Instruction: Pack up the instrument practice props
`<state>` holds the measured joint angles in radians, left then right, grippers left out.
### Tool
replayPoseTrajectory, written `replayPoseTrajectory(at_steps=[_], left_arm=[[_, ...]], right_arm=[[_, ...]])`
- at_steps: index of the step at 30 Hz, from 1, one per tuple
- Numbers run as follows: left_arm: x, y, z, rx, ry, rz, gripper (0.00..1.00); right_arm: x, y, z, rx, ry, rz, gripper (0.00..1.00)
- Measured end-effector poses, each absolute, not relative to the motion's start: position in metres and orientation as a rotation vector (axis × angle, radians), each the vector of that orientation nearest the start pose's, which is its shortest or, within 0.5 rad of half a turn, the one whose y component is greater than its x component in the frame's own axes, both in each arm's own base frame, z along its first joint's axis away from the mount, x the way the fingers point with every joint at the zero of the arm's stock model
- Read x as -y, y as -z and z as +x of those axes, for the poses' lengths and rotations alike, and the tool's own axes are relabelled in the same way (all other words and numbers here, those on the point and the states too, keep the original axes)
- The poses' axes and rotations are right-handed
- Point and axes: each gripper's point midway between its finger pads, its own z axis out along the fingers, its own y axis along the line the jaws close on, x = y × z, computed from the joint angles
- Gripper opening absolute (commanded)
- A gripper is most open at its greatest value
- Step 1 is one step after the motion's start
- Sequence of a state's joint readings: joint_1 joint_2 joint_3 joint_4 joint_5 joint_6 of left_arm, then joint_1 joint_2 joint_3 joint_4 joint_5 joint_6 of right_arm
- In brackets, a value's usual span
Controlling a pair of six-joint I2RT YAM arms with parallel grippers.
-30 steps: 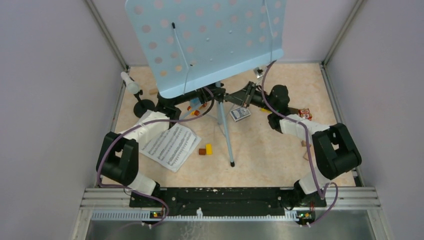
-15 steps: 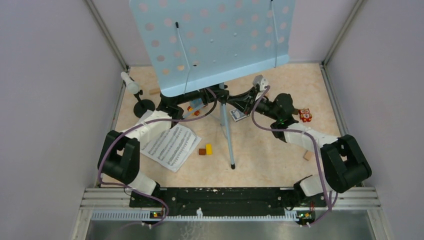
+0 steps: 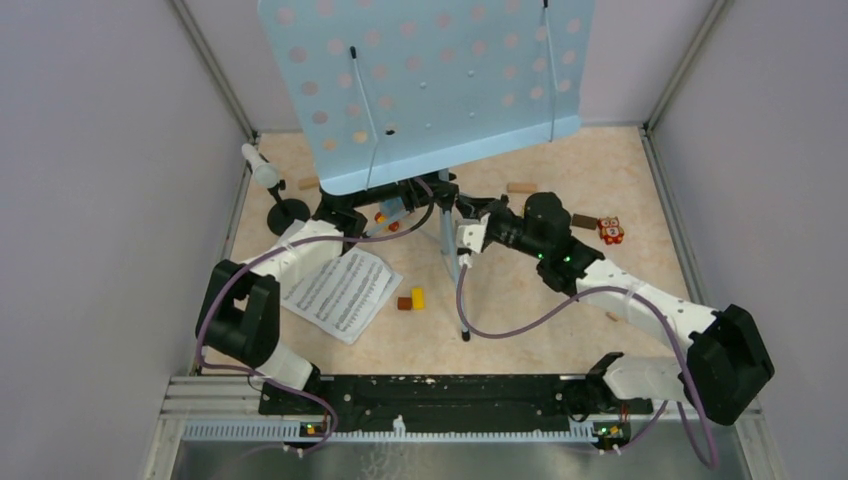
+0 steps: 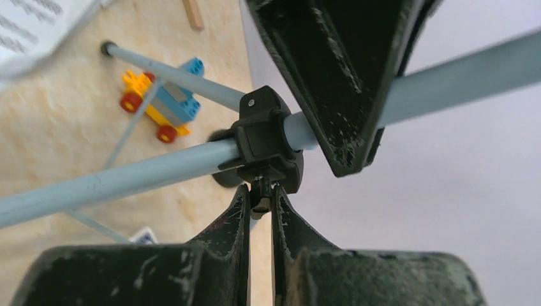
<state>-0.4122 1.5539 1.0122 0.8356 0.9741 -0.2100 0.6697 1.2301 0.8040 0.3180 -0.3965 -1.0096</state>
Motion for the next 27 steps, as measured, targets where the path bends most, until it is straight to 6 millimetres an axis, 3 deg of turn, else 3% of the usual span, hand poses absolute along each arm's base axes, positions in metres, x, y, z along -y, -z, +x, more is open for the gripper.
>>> replayPoseTrajectory(at_steps=[7, 14, 16, 19, 22, 23, 27], left_arm=[[0.310, -0.311, 0.325, -1.122, 1.148, 1.016, 0.00], [0.317, -0.310, 0.321, -1.116, 1.168, 1.029, 0.00], [0.318, -0.310, 0.320, -1.115, 1.171, 1.030, 0.00], [0.319, -0.310, 0.320, -1.114, 1.173, 1.032, 0.00], [0.318, -0.310, 0.325, -1.123, 1.157, 1.012, 0.00], [0.318, -0.309, 0.325, -1.124, 1.155, 1.009, 0.00], [0.318, -0.309, 0.326, -1.124, 1.152, 1.008, 0.00]], right_arm=[[-0.287, -0.267, 0.306, -0.694, 0.395, -1.585, 0.00], [-0.278, -0.270, 0.302, -0.527, 0.780, -1.606, 0.00], [-0.277, -0.271, 0.301, -0.511, 0.823, -1.603, 0.14], [-0.276, -0.272, 0.300, -0.520, 0.829, -1.591, 0.49], [-0.277, -0.266, 0.290, -0.558, 0.767, -1.586, 0.72], [-0.278, -0.267, 0.286, -0.578, 0.733, -1.575, 0.77], [-0.268, -0.285, 0.267, -0.710, 0.543, -1.431, 0.80]])
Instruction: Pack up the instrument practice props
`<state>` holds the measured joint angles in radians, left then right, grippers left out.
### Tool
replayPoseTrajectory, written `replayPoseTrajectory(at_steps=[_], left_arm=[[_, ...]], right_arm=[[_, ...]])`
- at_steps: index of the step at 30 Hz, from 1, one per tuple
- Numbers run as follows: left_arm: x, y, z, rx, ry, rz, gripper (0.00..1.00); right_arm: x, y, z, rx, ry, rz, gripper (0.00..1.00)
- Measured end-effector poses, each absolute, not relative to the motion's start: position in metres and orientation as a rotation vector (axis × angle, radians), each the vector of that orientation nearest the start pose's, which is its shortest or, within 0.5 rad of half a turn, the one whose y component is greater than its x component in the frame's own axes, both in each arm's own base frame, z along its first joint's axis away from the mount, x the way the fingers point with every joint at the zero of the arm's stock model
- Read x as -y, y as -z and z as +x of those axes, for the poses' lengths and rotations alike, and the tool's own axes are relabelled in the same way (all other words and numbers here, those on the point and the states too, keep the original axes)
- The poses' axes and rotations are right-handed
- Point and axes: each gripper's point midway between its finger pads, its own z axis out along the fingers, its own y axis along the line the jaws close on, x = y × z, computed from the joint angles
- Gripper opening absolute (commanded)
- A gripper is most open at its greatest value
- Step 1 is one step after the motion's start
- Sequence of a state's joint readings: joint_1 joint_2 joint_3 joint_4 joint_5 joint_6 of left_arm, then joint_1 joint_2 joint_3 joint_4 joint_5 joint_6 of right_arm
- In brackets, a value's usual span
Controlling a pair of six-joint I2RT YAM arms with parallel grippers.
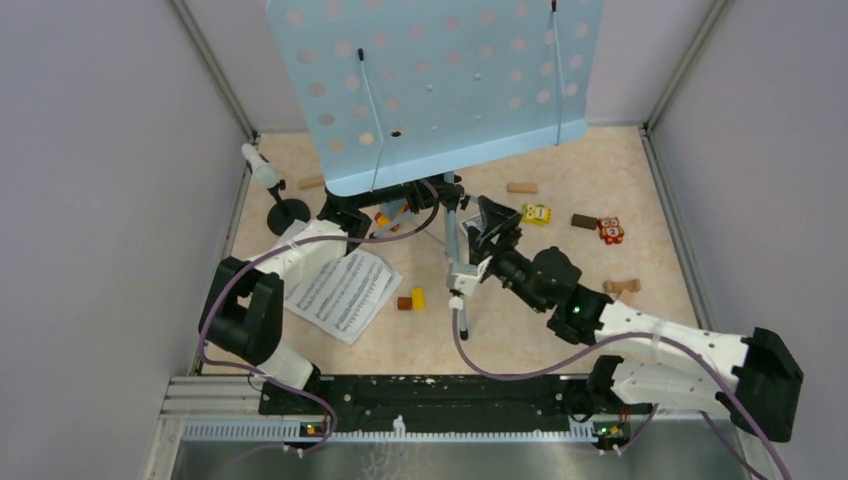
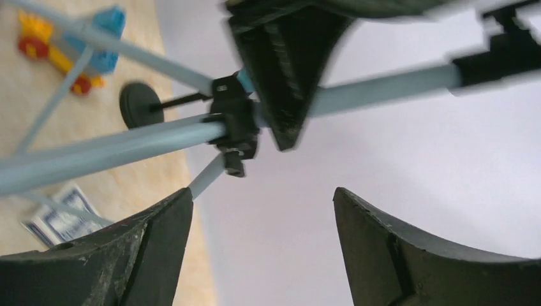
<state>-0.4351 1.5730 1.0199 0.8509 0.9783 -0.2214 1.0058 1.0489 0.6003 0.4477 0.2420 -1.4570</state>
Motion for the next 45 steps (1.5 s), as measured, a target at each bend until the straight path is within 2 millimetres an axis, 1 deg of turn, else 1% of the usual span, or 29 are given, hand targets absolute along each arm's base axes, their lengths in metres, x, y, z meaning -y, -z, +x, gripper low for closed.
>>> replayPoseTrajectory(at_steps=[1, 3, 5, 6, 9, 10, 12, 13, 15, 16, 18, 20, 24, 26, 28, 30, 32, 34, 36, 41, 43, 45], left_arm=[[0.318, -0.309, 0.326, -1.124, 1.152, 1.008, 0.00], [0.318, -0.309, 0.326, -1.125, 1.152, 1.008, 0.00], [0.318, -0.309, 0.326, -1.125, 1.152, 1.008, 0.00], [0.318, -0.309, 0.326, -1.125, 1.152, 1.008, 0.00], [0.318, -0.309, 0.326, -1.126, 1.152, 1.008, 0.00], [0.318, -0.309, 0.326, -1.126, 1.152, 1.008, 0.00], [0.318, -0.309, 0.326, -1.126, 1.152, 1.008, 0.00], [0.318, -0.309, 0.326, -1.126, 1.152, 1.008, 0.00], [0.318, -0.309, 0.327, -1.126, 1.151, 1.008, 0.00], [0.318, -0.309, 0.327, -1.126, 1.151, 1.009, 0.00], [0.318, -0.309, 0.327, -1.126, 1.150, 1.009, 0.00], [0.318, -0.309, 0.327, -1.126, 1.150, 1.010, 0.00], [0.318, -0.309, 0.327, -1.127, 1.148, 1.011, 0.00], [0.318, -0.309, 0.327, -1.128, 1.149, 1.011, 0.00], [0.318, -0.309, 0.327, -1.128, 1.149, 1.011, 0.00], [0.318, -0.309, 0.327, -1.129, 1.148, 1.010, 0.00], [0.318, -0.309, 0.327, -1.129, 1.148, 1.010, 0.00], [0.318, -0.309, 0.327, -1.129, 1.148, 1.010, 0.00], [0.318, -0.309, 0.327, -1.129, 1.149, 1.011, 0.00], [0.318, -0.309, 0.327, -1.130, 1.149, 1.010, 0.00], [0.318, -0.309, 0.327, -1.130, 1.149, 1.010, 0.00], [0.318, -0.309, 0.327, -1.130, 1.149, 1.010, 0.00]], right_arm=[[-0.264, -0.292, 0.264, -0.742, 0.497, -1.384, 0.80], [-0.251, -0.309, 0.255, -0.842, 0.343, -1.221, 0.82], [-0.239, -0.317, 0.248, -0.940, 0.197, -1.062, 0.83], [-0.234, -0.315, 0.247, -0.992, 0.136, -0.998, 0.82], [-0.225, -0.298, 0.251, -1.188, -0.053, -0.800, 0.80], [-0.225, -0.288, 0.254, -1.271, -0.121, -0.741, 0.80], [-0.223, -0.265, 0.268, -1.465, -0.240, -0.608, 0.80], [-0.220, -0.257, 0.276, -1.549, -0.283, -0.535, 0.79], [-0.215, -0.249, 0.291, -1.699, -0.401, -0.347, 0.77], [-0.213, -0.248, 0.298, -1.749, -0.471, -0.250, 0.77], [-0.215, -0.250, 0.302, -1.801, -0.622, -0.104, 0.75], [-0.221, -0.254, 0.301, -1.830, -0.802, 0.036, 0.74], [-0.236, -0.268, 0.298, -1.840, -1.129, 0.237, 0.70], [-0.240, -0.271, 0.301, -1.830, -1.279, 0.327, 0.69], [-0.242, -0.267, 0.305, -1.828, -1.384, 0.399, 0.68], [-0.244, -0.258, 0.308, -1.851, -1.462, 0.450, 0.64], [-0.249, -0.252, 0.311, -1.877, -1.516, 0.472, 0.61], [-0.254, -0.250, 0.310, -1.890, -1.566, 0.472, 0.61], [-0.258, -0.253, 0.309, -1.883, -1.604, 0.460, 0.60], [-0.263, -0.268, 0.307, -1.833, -1.672, 0.401, 0.50], [-0.264, -0.269, 0.307, -1.825, -1.685, 0.388, 0.46], [-0.266, -0.264, 0.309, -1.835, -1.691, 0.386, 0.43]])
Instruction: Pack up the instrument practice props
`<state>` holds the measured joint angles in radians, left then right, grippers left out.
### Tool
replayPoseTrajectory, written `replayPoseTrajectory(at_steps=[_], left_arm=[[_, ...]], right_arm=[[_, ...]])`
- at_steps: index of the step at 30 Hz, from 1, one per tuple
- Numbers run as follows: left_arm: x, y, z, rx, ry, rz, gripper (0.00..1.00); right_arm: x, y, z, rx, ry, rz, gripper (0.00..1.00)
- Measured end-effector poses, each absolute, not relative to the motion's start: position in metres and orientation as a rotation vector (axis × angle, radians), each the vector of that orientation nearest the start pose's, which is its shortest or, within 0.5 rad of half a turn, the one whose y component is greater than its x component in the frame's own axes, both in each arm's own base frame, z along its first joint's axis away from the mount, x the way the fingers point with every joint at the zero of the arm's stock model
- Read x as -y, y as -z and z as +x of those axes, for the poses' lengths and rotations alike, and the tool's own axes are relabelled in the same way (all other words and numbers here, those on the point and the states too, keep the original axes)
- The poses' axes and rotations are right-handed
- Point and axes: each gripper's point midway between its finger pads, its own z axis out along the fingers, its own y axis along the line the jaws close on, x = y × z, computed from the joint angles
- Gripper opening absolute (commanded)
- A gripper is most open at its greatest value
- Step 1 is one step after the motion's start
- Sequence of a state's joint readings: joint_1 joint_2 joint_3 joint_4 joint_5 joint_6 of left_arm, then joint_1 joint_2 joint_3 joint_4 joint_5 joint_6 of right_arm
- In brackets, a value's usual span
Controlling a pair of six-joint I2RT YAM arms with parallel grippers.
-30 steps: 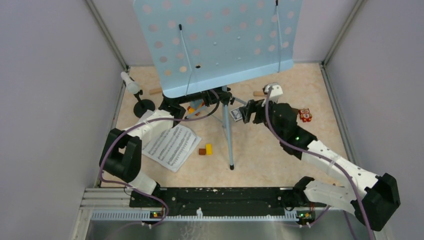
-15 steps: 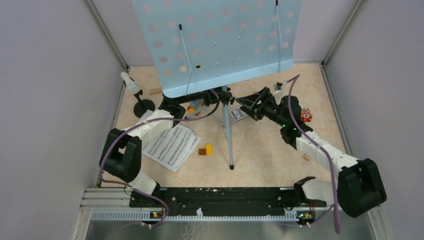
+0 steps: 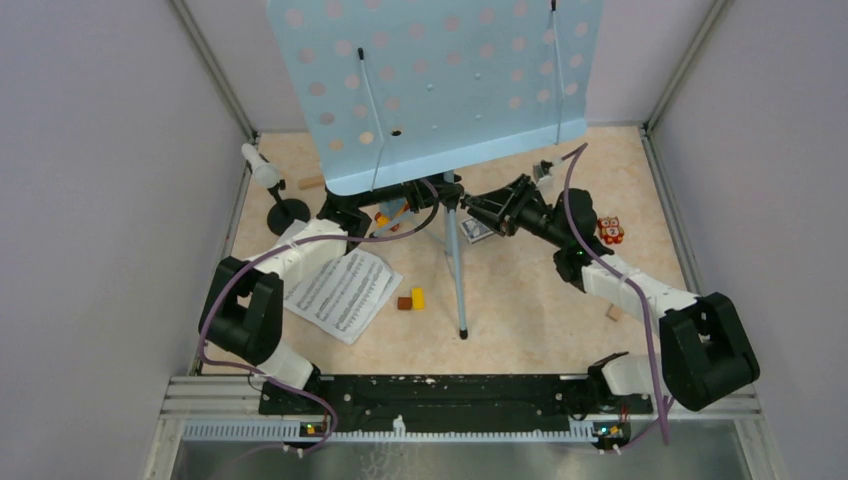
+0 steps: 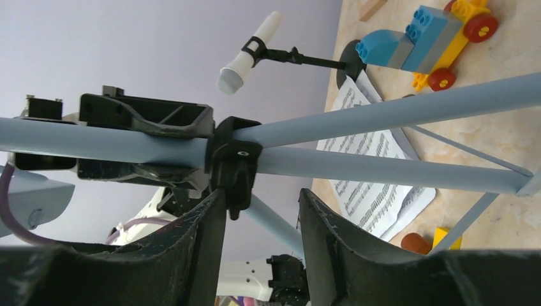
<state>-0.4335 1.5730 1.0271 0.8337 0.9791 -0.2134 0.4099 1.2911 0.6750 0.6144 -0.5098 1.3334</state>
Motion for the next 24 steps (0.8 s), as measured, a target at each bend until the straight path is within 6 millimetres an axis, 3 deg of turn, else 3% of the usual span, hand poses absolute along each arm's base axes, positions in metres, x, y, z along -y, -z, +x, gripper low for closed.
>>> replayPoseTrajectory(at_steps=[2, 9, 12, 15, 24], left_arm=[[0.318, -0.309, 0.327, -1.130, 1.149, 1.011, 0.00], [0.318, -0.309, 0.328, -1.132, 1.148, 1.013, 0.00], [0.317, -0.309, 0.328, -1.135, 1.148, 1.013, 0.00], [0.317, -0.309, 0.328, -1.135, 1.147, 1.013, 0.00], [0.317, -0.309, 0.329, -1.138, 1.146, 1.012, 0.00]], right_arm=[[-0.268, -0.259, 0.309, -1.856, -1.697, 0.389, 0.39], [-0.272, -0.267, 0.313, -1.840, -1.696, 0.321, 0.29], [-0.275, -0.269, 0.315, -1.840, -1.693, 0.294, 0.18], [-0.277, -0.274, 0.316, -1.829, -1.701, 0.258, 0.00], [-0.277, -0.273, 0.315, -1.752, -1.620, 0.050, 0.00]])
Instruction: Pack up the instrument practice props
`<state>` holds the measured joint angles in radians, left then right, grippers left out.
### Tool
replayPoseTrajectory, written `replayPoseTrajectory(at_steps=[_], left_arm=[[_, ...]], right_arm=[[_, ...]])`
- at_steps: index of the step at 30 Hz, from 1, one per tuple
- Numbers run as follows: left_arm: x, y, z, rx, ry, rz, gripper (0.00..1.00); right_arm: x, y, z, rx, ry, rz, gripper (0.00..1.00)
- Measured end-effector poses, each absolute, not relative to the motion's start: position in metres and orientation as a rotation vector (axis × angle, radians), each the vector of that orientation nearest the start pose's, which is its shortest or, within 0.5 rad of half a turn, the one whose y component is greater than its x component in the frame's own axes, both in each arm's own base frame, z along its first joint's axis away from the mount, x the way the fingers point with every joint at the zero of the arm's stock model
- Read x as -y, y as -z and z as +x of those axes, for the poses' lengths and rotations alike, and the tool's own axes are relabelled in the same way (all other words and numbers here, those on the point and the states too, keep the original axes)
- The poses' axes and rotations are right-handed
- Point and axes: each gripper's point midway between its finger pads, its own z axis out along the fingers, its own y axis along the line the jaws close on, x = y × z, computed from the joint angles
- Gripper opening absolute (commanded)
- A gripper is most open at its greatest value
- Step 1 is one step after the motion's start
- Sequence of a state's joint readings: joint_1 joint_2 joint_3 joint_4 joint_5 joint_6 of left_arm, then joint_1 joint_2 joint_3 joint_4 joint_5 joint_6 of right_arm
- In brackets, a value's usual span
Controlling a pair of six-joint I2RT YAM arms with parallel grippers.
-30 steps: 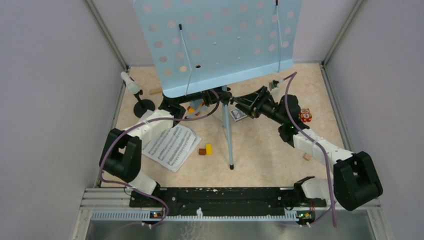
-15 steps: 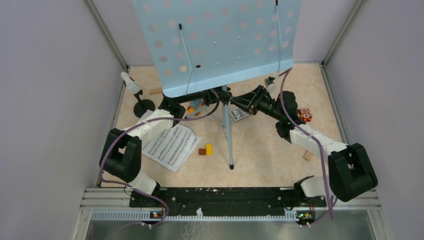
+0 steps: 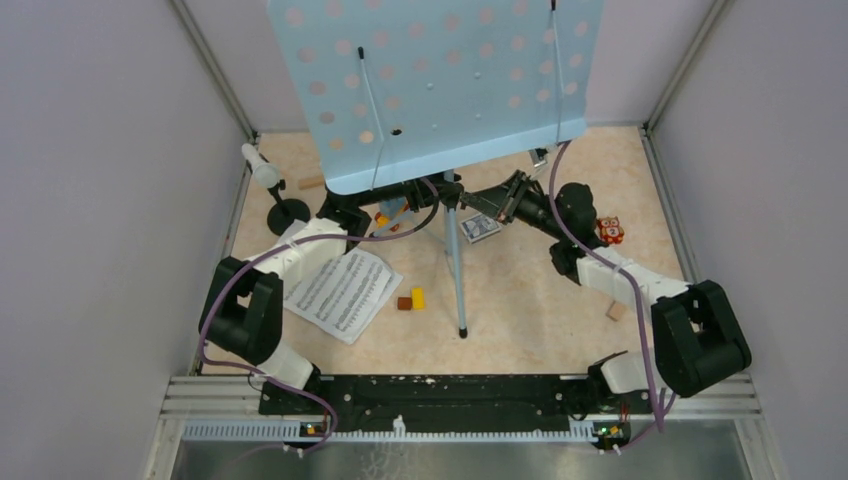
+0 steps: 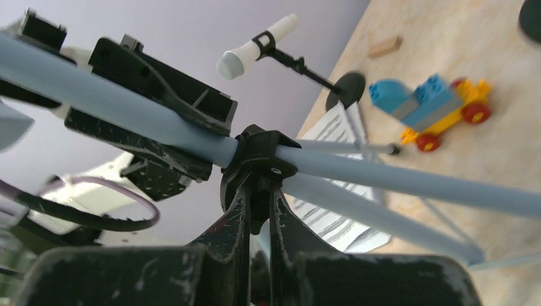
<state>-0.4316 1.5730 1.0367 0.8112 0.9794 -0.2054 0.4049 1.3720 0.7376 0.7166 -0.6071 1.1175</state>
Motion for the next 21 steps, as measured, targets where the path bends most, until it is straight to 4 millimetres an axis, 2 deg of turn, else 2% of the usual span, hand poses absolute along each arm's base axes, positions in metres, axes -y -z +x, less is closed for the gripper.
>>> replayPoseTrajectory(at_steps=[3, 7, 12, 21], left_arm=[[0.317, -0.309, 0.329, -1.138, 1.147, 1.014, 0.00], [0.319, -0.309, 0.327, -1.136, 1.154, 1.025, 0.00], [0.321, -0.307, 0.318, -1.126, 1.182, 1.063, 0.00], [0.323, -0.306, 0.313, -1.119, 1.199, 1.083, 0.00]], right_arm=[[-0.276, -0.273, 0.314, -1.666, -1.519, -0.084, 0.00], [-0.277, -0.276, 0.307, -1.515, -1.298, -0.338, 0.00], [-0.276, -0.281, 0.295, -1.298, -0.964, -0.683, 0.00], [-0.277, -0.280, 0.287, -0.939, -0.346, -1.253, 0.00]])
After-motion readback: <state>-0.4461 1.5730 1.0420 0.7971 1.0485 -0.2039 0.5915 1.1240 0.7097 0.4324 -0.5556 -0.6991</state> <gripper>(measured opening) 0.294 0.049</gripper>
